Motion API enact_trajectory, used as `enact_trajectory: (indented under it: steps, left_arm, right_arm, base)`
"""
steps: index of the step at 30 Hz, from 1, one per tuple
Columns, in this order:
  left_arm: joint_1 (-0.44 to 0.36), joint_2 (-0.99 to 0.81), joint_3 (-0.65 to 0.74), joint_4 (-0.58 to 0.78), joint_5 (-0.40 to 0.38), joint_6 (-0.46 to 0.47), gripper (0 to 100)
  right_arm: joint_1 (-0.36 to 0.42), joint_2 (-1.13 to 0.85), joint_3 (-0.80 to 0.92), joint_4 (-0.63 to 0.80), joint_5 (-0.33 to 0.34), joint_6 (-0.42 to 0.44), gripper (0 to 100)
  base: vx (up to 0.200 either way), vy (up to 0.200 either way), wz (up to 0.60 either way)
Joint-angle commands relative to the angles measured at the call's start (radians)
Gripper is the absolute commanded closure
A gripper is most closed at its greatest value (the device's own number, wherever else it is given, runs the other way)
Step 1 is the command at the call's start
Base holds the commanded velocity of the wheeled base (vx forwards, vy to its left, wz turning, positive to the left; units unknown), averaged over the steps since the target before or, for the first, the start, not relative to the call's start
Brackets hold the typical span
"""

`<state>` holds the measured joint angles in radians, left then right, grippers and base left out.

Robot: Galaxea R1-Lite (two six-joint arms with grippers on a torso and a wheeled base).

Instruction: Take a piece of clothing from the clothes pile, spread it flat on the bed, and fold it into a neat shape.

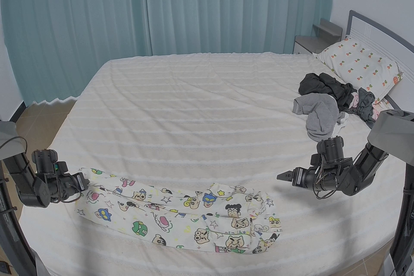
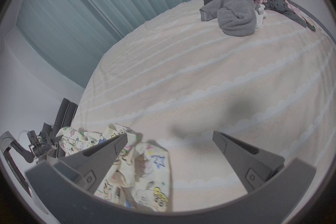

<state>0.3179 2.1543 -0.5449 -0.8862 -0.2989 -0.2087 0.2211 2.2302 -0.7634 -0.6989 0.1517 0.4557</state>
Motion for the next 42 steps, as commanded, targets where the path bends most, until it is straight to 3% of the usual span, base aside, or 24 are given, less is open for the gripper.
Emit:
enact_trajectory:
  steps: [1,5,11,18,22,25,26,27,29,30,31,32,33,35,36,38,39,40,41,42]
  left_arm:
    - [0.095,-0.062,-0.099,0.082,-0.017,0.020,100]
    - [0.159,-0.065,-0.162,0.151,-0.017,0.083,100]
    - [0.230,-0.088,-0.276,0.280,-0.017,0.091,100]
    - [0.202,-0.175,-0.279,0.363,0.012,0.089,100]
    - [0.063,-0.258,-0.201,0.411,0.075,0.071,100]
    - [-0.051,-0.284,-0.158,0.408,0.138,0.005,100]
    - [-0.051,-0.284,-0.158,0.408,0.138,0.005,100]
    - [-0.143,-0.301,-0.144,0.408,0.195,-0.070,100]
    - [-0.151,-0.301,-0.144,0.408,0.198,-0.077,100]
    - [-0.280,-0.312,-0.141,0.406,0.273,-0.172,100]
    - [-0.298,-0.313,-0.141,0.406,0.285,-0.184,100]
    - [-0.375,-0.313,-0.144,0.405,0.328,-0.224,100]
    - [-0.381,-0.313,-0.144,0.405,0.331,-0.228,100]
    - [-0.490,-0.307,-0.148,0.403,0.383,-0.282,100]
    - [-0.496,-0.307,-0.150,0.403,0.386,-0.285,100]
    - [-0.596,-0.298,-0.170,0.400,0.426,-0.337,100]
    - [-0.596,-0.298,-0.170,0.400,0.426,-0.337,100]
    - [-0.665,-0.275,-0.196,0.389,0.455,-0.382,100]
    - [-0.665,-0.275,-0.196,0.389,0.455,-0.382,100]
    - [-0.721,-0.226,-0.230,0.368,0.500,-0.422,100]
  right_arm:
    - [0.000,0.000,-0.001,-0.001,0.000,0.000,0]
    - [0.000,0.000,-0.001,-0.001,0.000,0.000,0]
    - [0.000,0.000,-0.001,0.001,0.000,0.000,0]
    - [0.001,0.002,-0.001,-0.001,0.000,-0.002,0]
    - [0.001,0.003,-0.002,0.001,0.000,-0.002,0]
    - [0.001,0.005,-0.001,0.001,0.000,-0.002,0]
    - [0.001,0.005,-0.001,0.001,0.000,-0.002,0]
    - [0.000,0.003,-0.004,0.001,0.000,-0.002,0]
    - [0.000,0.003,-0.004,0.001,0.000,-0.002,0]
    - [0.000,0.003,-0.002,0.001,0.000,-0.002,0]
    - [0.000,0.003,-0.002,0.001,0.000,-0.002,0]
    - [0.000,0.003,-0.002,0.001,0.000,-0.002,0]
    - [0.000,0.003,-0.002,0.001,0.000,-0.002,0]
    - [0.000,0.005,-0.005,0.001,0.000,-0.002,0]
    - [0.000,0.005,-0.005,0.001,0.000,-0.002,0]
    - [0.000,0.006,-0.005,0.001,0.000,-0.002,0]
    - [0.000,0.006,-0.005,0.001,0.000,-0.002,0]
    - [0.000,0.008,-0.004,0.001,0.000,-0.003,0]
    - [0.000,0.008,-0.004,0.001,0.000,-0.003,0]
    - [0.000,0.008,-0.004,0.001,0.000,-0.003,0]
  base:
    - [0.000,0.000,0.00]
    - [0.000,0.000,0.00]
    - [0.000,0.000,0.00]
    - [0.000,0.000,0.00]
    - [0.000,0.000,0.00]
    - [0.000,0.000,0.00]
    - [0.000,0.000,0.00]
    - [0.000,0.000,0.00]
    - [0.000,0.000,0.00]
    - [0.000,0.000,0.00]
    - [0.000,0.000,0.00]
    - [0.000,0.000,0.00]
    - [0.000,0.000,0.00]
    - [0.000,0.000,0.00]
    - [0.000,0.000,0.00]
    - [0.000,0.000,0.00]
    - [0.000,0.000,0.00]
    - [0.000,0.000,0.00]
    - [0.000,0.000,0.00]
    - [0.000,0.000,0.00]
